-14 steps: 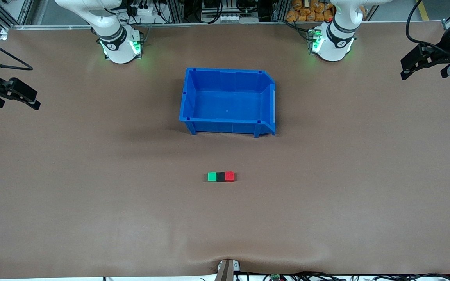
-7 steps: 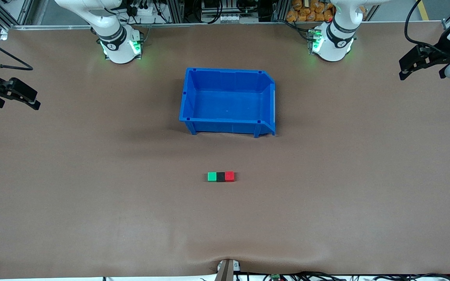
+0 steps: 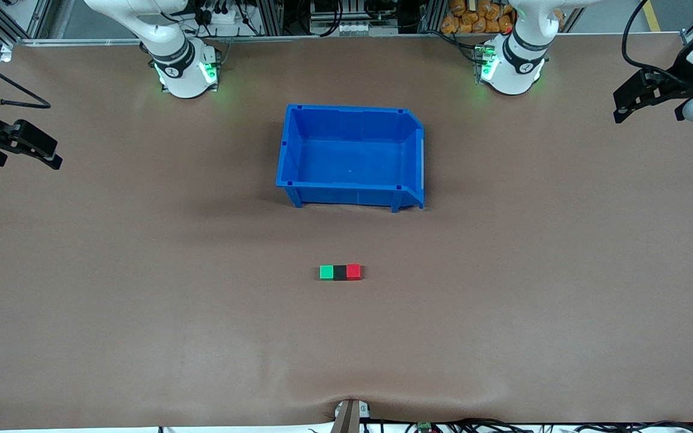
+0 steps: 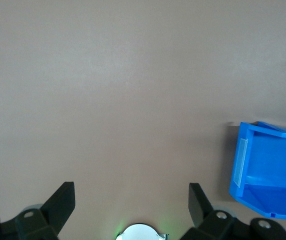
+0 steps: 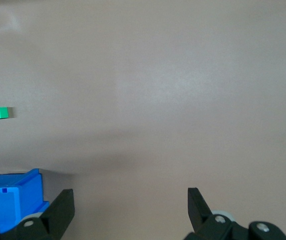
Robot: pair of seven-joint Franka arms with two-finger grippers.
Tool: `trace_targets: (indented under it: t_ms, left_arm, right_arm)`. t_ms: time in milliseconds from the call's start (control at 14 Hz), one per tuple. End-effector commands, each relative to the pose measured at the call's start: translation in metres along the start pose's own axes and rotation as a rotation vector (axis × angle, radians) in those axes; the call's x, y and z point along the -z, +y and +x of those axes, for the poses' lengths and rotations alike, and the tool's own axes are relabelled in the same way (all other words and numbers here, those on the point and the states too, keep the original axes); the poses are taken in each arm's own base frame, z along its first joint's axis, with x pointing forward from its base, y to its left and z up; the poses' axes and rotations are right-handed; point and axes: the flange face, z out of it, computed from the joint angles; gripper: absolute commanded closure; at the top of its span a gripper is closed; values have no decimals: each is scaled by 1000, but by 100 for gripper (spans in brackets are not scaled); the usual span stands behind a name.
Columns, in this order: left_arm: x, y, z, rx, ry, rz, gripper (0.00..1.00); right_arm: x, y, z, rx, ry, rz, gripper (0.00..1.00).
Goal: Attach green and red cubes to black cube
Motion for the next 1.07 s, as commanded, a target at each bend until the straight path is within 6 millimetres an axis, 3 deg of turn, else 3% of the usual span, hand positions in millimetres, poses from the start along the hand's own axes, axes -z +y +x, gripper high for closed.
trace_targets:
  t_ms: [0, 786, 1000]
  left_arm:
    - [2, 1, -7, -2, -5, -6, 0]
    - [21, 0, -3, -7, 40, -2, 0]
    - [16, 0, -7, -4, -3, 1, 0]
  right_arm:
    - [3, 0, 1, -4, -1, -18, 0]
    - [3, -1, 1, -4, 0, -14, 0]
    - [3, -1, 1, -4, -1, -16, 0]
